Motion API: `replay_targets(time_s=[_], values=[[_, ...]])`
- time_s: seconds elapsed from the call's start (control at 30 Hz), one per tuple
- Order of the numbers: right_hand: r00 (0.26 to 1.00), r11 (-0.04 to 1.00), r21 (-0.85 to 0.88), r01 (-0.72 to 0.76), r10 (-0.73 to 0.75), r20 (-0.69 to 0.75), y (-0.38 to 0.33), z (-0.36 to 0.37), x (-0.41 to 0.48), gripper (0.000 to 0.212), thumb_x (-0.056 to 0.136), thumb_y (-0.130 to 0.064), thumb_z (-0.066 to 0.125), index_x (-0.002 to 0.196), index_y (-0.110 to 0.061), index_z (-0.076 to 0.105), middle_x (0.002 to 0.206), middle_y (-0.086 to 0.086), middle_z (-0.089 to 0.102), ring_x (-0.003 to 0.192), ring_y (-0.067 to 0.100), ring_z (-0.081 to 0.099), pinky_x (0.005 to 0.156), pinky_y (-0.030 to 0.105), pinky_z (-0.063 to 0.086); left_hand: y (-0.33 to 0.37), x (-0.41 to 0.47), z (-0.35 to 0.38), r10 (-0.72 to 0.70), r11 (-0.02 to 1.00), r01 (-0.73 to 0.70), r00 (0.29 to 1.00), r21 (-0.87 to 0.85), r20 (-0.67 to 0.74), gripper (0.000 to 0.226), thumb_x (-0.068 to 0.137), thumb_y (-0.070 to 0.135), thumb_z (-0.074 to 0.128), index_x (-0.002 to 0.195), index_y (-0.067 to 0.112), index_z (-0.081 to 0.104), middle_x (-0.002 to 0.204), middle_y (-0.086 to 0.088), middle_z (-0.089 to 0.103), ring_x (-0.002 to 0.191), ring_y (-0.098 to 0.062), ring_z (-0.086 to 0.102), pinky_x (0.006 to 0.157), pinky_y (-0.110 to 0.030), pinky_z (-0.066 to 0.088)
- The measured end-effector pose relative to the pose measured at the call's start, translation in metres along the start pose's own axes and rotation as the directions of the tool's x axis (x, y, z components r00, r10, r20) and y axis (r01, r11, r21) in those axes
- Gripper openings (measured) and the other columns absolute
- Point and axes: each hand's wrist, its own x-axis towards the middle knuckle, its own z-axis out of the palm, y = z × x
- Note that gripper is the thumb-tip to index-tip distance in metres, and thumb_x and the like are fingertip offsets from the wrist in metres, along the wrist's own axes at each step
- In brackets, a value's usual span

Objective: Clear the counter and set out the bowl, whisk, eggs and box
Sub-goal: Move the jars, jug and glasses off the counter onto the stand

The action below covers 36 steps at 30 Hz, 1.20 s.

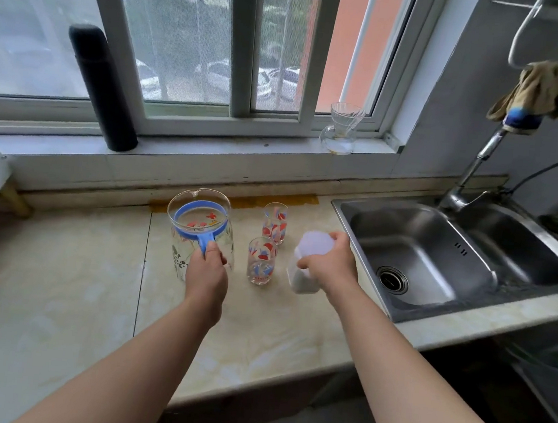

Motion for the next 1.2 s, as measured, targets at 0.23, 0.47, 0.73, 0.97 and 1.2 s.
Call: replay_targets(time_s=[0.23,0.47,0.73,0.97,1.2], values=[[0.988,0.988,0.055,0.147,-0.150,0.048,-0.065,0.018,-0.033,0.077,0.072,-0.013,0.073,0.135,-0.027,0.032,0.128,0.004,0.046,0.099,0.024,0.044,0.091,0.039,0.045,0.028,0.001,-0.046,0.053,0.997,-0.053,0.999,-0.055,-0.002,0.031,0.099,0.031,0.033,0.074,0.014,0.041,0.076,-0.003,0.040,0.070,-0.015,0.036,0.065,-0.030,0.032],[0.950,0.950,0.117,0.290,-0.301,0.086,-0.138,0.064,-0.067,0.080,0.067,-0.011,0.077,0.136,-0.025,0.038,0.133,0.003,0.047,0.116,0.028,0.048,0.100,0.040,0.044,0.071,0.018,-0.127,0.156,0.982,-0.159,0.987,-0.099,-0.033,0.028,0.095,0.022,0.037,0.068,0.016,0.040,0.066,0.000,0.036,0.057,-0.014,0.028,0.054,-0.029,0.025],[0.907,0.912,0.236,0.335,-0.380,0.183,-0.211,0.141,-0.118,0.080,0.068,-0.004,0.078,0.135,-0.021,0.038,0.128,0.005,0.044,0.107,0.024,0.046,0.097,0.037,0.044,0.110,0.050,-0.238,0.221,0.968,-0.229,0.972,-0.105,-0.081,0.032,0.098,0.035,0.037,0.073,0.017,0.047,0.068,-0.001,0.041,0.056,-0.015,0.030,0.053,-0.029,0.027],[0.855,0.874,0.290,0.390,-0.461,0.238,-0.287,0.237,-0.183,0.082,0.069,-0.004,0.077,0.139,-0.020,0.037,0.134,0.005,0.043,0.110,0.022,0.045,0.100,0.036,0.043,0.141,0.077,-0.377,0.255,0.956,-0.275,0.950,-0.100,-0.179,0.036,0.096,0.037,0.039,0.068,0.017,0.050,0.066,-0.003,0.047,0.057,-0.017,0.036,0.052,-0.027,0.028],[0.840,0.868,0.327,0.375,-0.467,0.276,-0.332,0.321,-0.233,0.080,0.068,-0.005,0.078,0.137,-0.020,0.039,0.125,0.001,0.044,0.107,0.022,0.045,0.096,0.033,0.043,0.153,0.098,-0.492,0.296,0.954,-0.300,0.937,0.007,-0.185,0.032,0.095,0.031,0.037,0.068,0.017,0.045,0.068,-0.004,0.046,0.061,-0.019,0.036,0.058,-0.031,0.029]])
